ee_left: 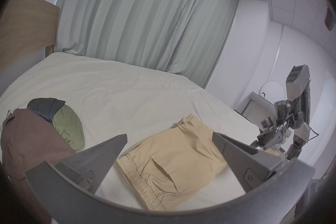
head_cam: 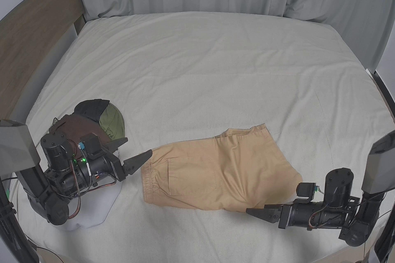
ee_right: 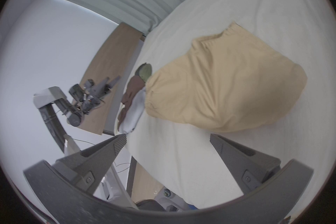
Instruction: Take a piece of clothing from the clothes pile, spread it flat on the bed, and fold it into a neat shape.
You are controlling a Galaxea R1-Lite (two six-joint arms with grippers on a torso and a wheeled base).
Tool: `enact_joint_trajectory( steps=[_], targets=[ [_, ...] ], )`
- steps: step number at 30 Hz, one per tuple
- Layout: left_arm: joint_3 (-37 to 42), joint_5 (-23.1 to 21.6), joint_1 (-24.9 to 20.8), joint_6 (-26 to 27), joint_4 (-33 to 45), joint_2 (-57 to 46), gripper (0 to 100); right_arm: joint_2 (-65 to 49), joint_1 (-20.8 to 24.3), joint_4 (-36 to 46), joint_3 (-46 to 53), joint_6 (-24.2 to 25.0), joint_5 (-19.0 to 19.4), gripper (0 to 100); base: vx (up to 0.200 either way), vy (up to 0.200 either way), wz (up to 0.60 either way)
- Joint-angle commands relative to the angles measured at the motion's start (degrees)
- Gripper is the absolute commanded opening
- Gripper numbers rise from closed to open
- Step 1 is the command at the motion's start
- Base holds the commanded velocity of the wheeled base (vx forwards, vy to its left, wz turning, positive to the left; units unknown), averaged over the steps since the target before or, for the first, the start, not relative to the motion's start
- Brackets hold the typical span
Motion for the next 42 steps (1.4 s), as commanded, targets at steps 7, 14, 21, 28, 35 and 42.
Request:
enact_joint_trajectory(
  steps=[7, 14, 21, 28, 35, 42],
  targets=[
    [0.5, -0.2, -0.2, -2.3, 0.0, 0.1, 100, -10.2, -0.3, 0.1, -7.5, -0.1, 6.4, 100, 0.0, 0.0, 0.0],
    [0.9, -1.3, -0.1, -3.3, 0.0, 0.3, 100, -10.4, -1.7, 0.0, -10.6, -0.5, 8.3, 100, 0.0, 0.0, 0.0],
    [0.7, -1.9, 0.1, -4.0, -0.1, 1.6, 100, -12.5, -5.8, -0.1, -11.7, -0.7, 10.9, 100, 0.0, 0.0, 0.0],
    [0.8, -2.0, 0.1, -4.0, -0.1, 3.0, 100, -13.6, -7.0, -0.1, -14.4, -0.5, 11.1, 100, 0.0, 0.0, 0.0],
    [0.9, -2.0, 0.0, -4.0, -0.1, 2.5, 100, -13.9, -7.0, -0.1, -14.8, -0.1, 11.0, 100, 0.0, 0.0, 0.0],
    [0.5, -2.0, 0.1, -4.3, 0.0, 4.1, 100, -13.9, -7.2, -0.1, -15.3, -0.3, 10.9, 100, 0.0, 0.0, 0.0]
  ],
)
